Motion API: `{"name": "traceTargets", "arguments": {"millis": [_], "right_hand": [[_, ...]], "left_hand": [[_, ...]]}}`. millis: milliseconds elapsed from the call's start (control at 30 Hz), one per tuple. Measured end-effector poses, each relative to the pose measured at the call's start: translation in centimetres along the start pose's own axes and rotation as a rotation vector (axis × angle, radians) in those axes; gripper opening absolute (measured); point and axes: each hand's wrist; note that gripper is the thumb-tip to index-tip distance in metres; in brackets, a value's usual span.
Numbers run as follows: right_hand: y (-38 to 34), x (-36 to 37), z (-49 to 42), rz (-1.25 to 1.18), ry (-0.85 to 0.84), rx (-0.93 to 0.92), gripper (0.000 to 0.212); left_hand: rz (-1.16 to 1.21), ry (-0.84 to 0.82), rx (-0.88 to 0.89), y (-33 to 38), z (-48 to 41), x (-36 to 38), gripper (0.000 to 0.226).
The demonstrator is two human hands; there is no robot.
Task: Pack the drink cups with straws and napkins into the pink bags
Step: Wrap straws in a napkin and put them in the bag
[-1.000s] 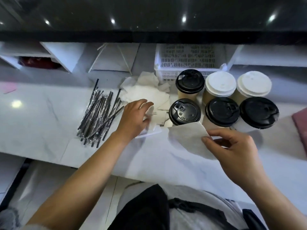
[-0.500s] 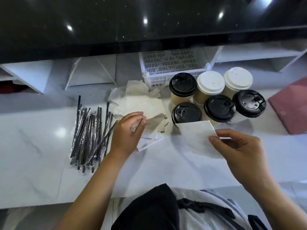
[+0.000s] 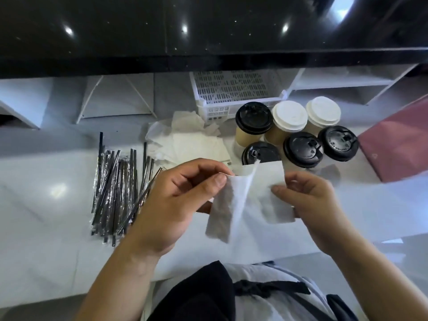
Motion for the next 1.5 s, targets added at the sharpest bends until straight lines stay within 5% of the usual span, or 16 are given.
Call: {"name": "traceTargets", "arguments": {"millis": [100, 233, 367, 733, 967, 1000, 1133, 1267, 1400, 1500], "right_hand": [[0.4, 0.8, 0.5, -0.134, -0.147, 0.08, 0.025], [0.8, 1.3, 0.5, -0.293, -0.297, 0.212, 0.046], [1.3, 2.5, 0.6, -0.379, -0.349, 0.284, 0.036], [1.3, 2.1, -0.1, -0.502, -0.399, 0.404, 0.048], [1.2, 2.4, -0.8, -0.325, -0.372, 0.263, 0.025], [1.1, 2.4, -1.0, -0.303, -0.367, 0.241, 0.023], [0.5, 1.7, -1.6, -0.323, -0.497, 0.155, 0.023], [0.0, 1.5, -2.3, -0.286, -0.602, 0.147, 0.04], [0.9, 2.6, -2.4, -0.06, -0.387, 0.114, 0.019], [1.5, 3.1, -2.1, 0.021, -0.379, 0.072, 0.019]], "left_hand": [[0.146, 0.055, -0.052, 0.1, -0.1, 0.8, 0.011], [0.103, 0.393, -0.127, -2.6, -1.7, 0.5, 0.017], [0.139, 0.538, -0.207, -5.0, -2.4, 0.1, 0.017], [0.134, 0.547, -0.209, -5.6, -3.2, 0.4, 0.015], [0.083, 0.512, -0.19, -5.7, -3.3, -0.4, 0.01], [0.041, 0.477, -0.176, -5.8, -3.2, -0.8, 0.013], [0.194, 0.113, -0.349, -6.1, -2.2, -3.2, 0.099], [0.335, -0.083, -0.317, -6.1, -0.3, -3.6, 0.062], [0.032, 0.251, -0.215, -7.8, 0.1, -3.2, 0.024], [-0.046, 0.405, -0.165, -8.7, 0.3, -3.6, 0.014]]}}
Point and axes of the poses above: each hand's wrist, its own z-axis away from the middle knuckle, its own x-axis out of the palm, y = z × x, and after that the axes turned 9 degrees about z, right-handed
